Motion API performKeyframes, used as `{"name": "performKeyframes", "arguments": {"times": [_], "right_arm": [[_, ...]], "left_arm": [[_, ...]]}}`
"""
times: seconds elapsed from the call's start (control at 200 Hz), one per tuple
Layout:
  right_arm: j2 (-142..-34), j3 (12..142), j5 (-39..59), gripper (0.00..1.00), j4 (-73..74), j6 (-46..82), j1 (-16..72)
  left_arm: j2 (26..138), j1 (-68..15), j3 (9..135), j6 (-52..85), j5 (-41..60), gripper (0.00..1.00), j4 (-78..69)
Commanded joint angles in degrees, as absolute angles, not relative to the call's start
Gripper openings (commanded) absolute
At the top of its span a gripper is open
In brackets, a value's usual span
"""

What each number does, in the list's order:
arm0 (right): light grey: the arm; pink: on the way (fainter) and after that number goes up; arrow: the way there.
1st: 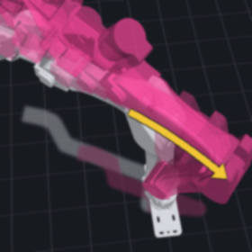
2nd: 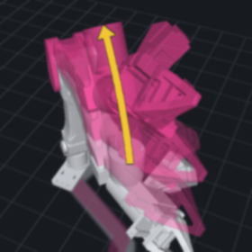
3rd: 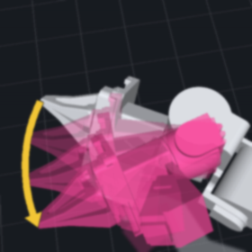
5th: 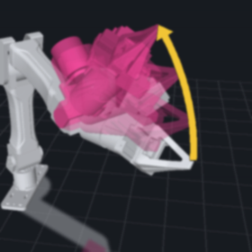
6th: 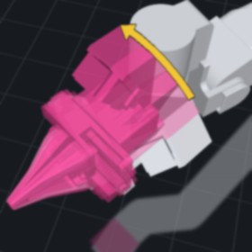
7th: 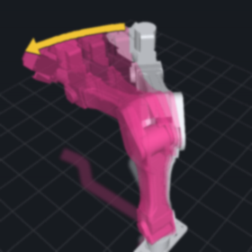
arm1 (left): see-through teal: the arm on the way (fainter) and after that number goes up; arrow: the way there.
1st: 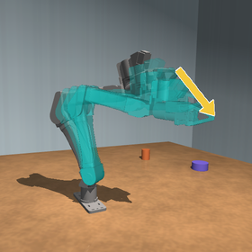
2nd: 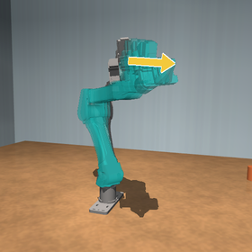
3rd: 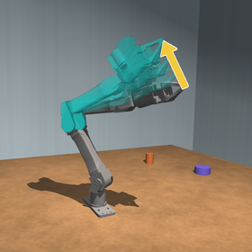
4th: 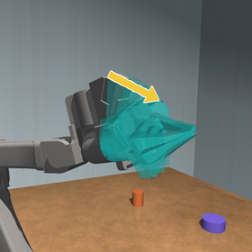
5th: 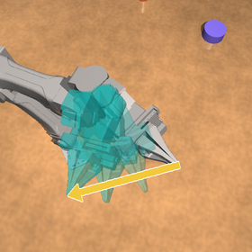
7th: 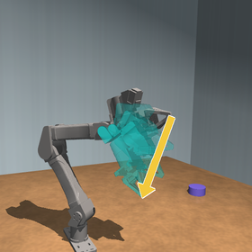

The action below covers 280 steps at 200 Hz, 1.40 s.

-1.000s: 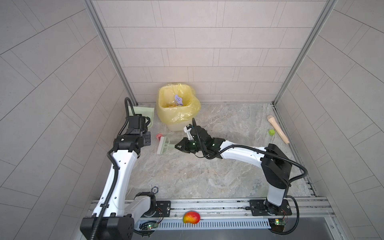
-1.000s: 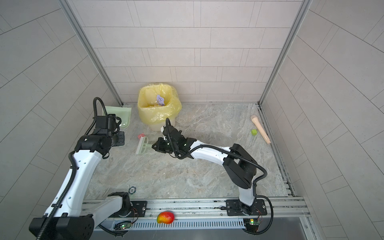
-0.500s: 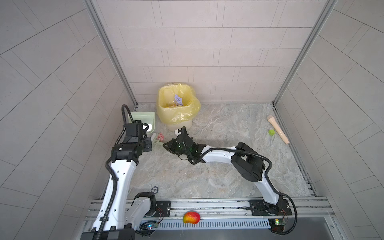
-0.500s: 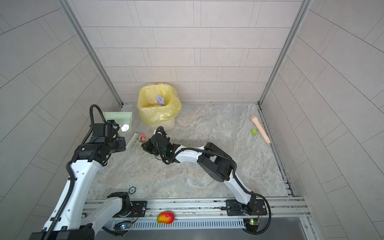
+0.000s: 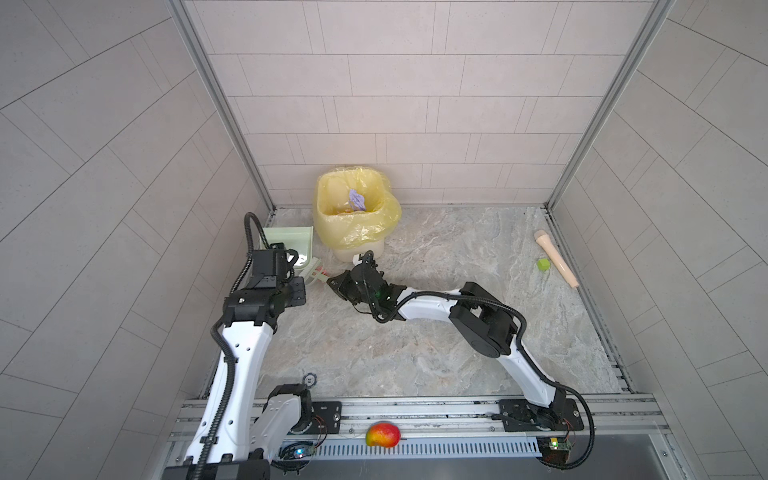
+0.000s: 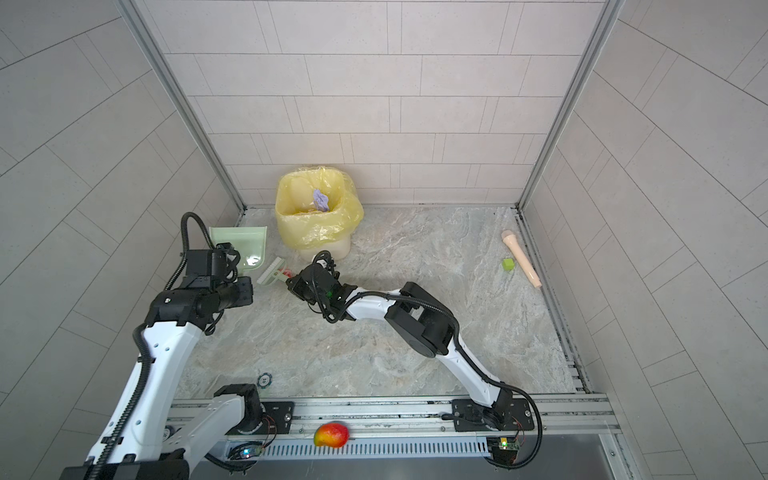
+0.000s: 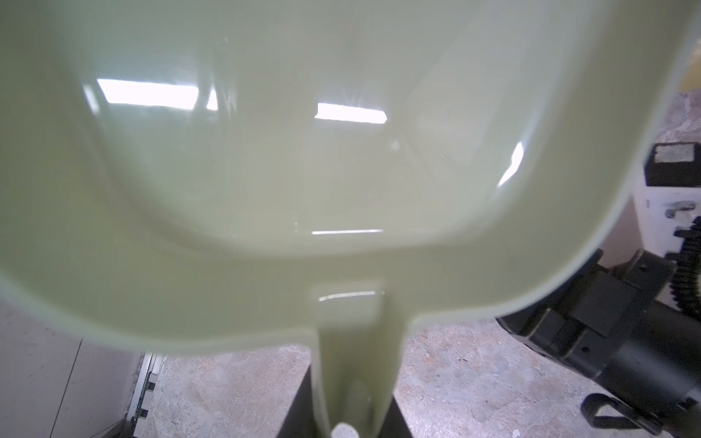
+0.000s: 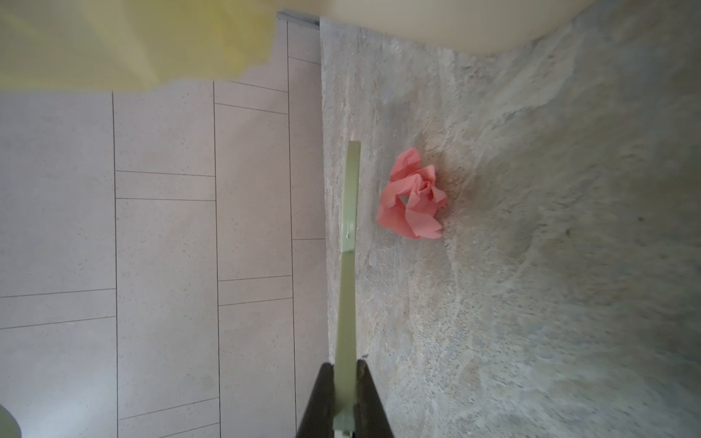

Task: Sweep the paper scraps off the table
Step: 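Lower the dustpan while the right gripper moves the brush toward the pink scrap, then carry the dustpan toward the pink scrap while the right gripper positions the brush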

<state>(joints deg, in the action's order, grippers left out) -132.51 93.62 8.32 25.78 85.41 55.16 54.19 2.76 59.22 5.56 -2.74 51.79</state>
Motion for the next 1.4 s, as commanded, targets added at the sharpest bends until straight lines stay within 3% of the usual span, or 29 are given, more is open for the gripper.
{"name": "performKeyframes", "arguments": {"times": [0.0, 0.641, 0.851, 0.976, 1.171, 1.396], "right_arm": [[-131.0, 91.3, 6.4, 0.0, 28.2, 88.4, 55.0], [-111.7, 61.1, 3.7, 0.0, 31.0, 95.7, 54.9], [-98.6, 48.8, 2.5, 0.0, 22.6, 95.0, 52.7], [-87.9, 44.7, 1.2, 0.0, 10.0, 91.0, 50.0], [-75.5, 46.6, 1.7, 0.0, -8.4, 82.9, 44.5], [-77.6, 55.5, 8.3, 0.0, -17.1, 73.4, 40.9]], "left_arm": [[53.5, 3.1, 59.8, 6.2, -2.6, 0.0, 52.4], [54.4, 3.1, 60.8, 7.2, 0.6, 0.0, 52.5], [54.3, 3.0, 60.2, 6.8, 3.1, 0.0, 52.3], [54.2, 3.0, 58.9, 7.4, 6.0, 0.0, 51.8], [55.1, 2.1, 58.3, 8.2, 9.1, 0.0, 51.2], [56.8, -2.5, 59.0, 9.2, 10.1, 0.0, 51.7]]}}
